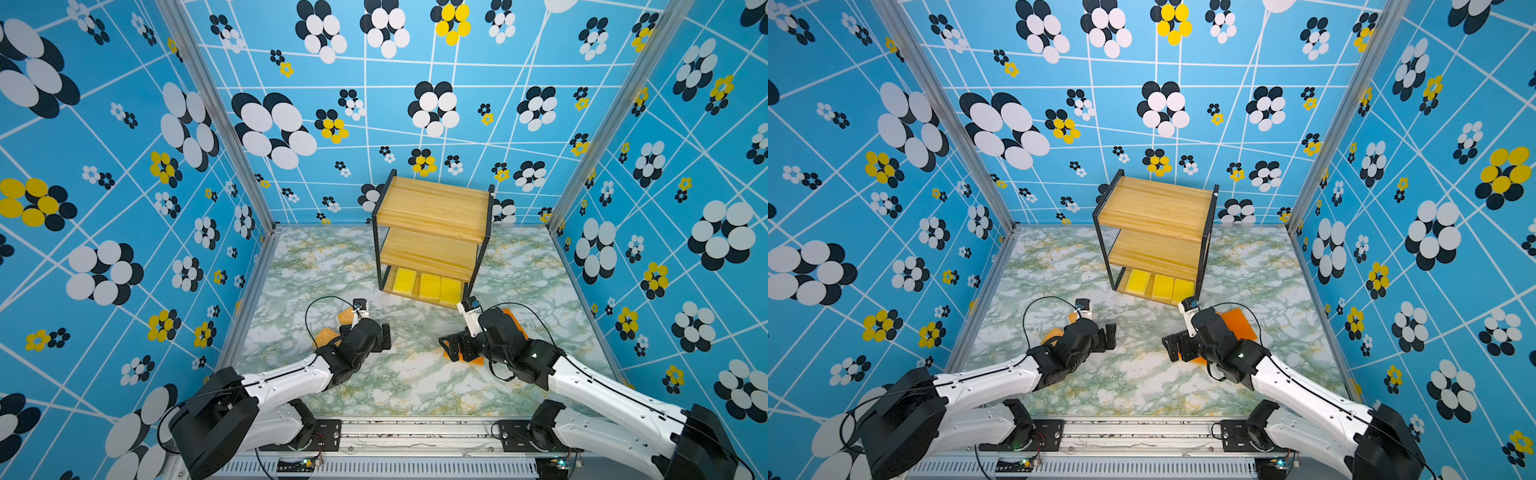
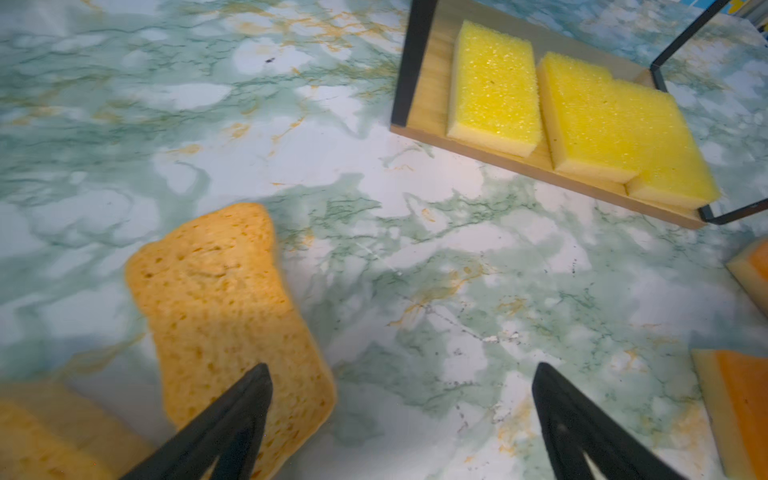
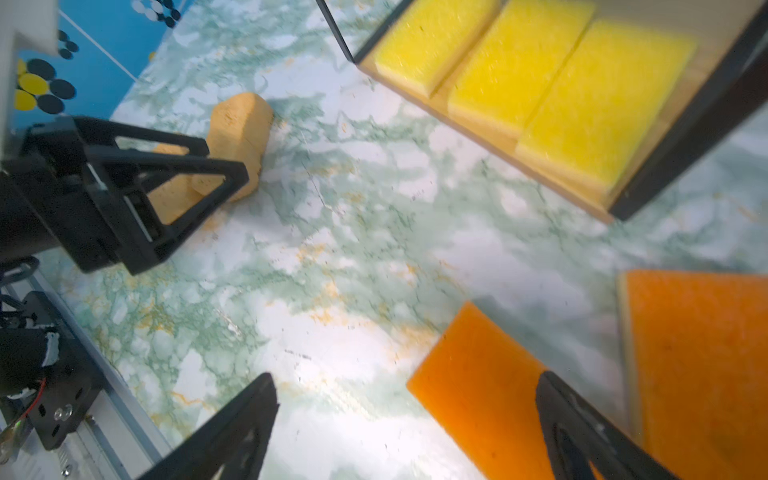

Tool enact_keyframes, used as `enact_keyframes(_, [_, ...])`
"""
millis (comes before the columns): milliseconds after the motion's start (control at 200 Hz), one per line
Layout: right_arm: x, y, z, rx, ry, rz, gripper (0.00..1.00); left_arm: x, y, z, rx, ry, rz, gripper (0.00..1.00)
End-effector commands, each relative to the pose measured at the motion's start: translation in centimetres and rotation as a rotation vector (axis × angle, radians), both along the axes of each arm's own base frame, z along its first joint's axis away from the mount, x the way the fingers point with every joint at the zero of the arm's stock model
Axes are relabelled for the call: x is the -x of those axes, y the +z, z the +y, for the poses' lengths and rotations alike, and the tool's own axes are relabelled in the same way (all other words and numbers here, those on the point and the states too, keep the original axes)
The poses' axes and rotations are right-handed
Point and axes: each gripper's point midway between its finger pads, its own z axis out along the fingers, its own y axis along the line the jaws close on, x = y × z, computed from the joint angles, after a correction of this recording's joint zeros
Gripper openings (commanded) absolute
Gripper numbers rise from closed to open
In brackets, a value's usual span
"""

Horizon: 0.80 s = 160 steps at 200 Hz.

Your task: Place and organize the cleaning sponges onto the shelf

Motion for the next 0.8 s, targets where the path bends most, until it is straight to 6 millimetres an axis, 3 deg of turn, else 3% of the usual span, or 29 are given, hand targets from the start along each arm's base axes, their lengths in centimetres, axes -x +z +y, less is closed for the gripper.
enact_keyframes(0, [2.3, -2.2, -2.9, 0.036, -0.106, 0.126, 0.99, -0.7, 1.6, -3.4, 0.041, -0.08, -0.041, 0.99])
enact_keyframes(215, [4.9, -3.3, -5.5, -0.009, -0.229, 0.219, 0.99, -0.7, 1.3, -5.7, 0.037, -0.119, -0.041, 0.99])
enact_keyframes(375, [5.5, -5.0, -6.6, -0.009, -0.283, 0.238, 0.99, -0.8, 0.8, -5.9, 0.018, -0.12, -0.026, 0.99])
enact_keyframes(595, [4.4, -6.4, -4.6, -0.032, -0.247, 0.257, 0.99, -0.6, 0.8, -5.6, 0.012, -0.101, -0.022, 0.99])
enact_keyframes(795, [3.4, -6.3, -2.8, -0.05, -0.194, 0.242, 0.99, -0.2, 0.4, -5.2, 0.016, -0.09, -0.013, 0.99])
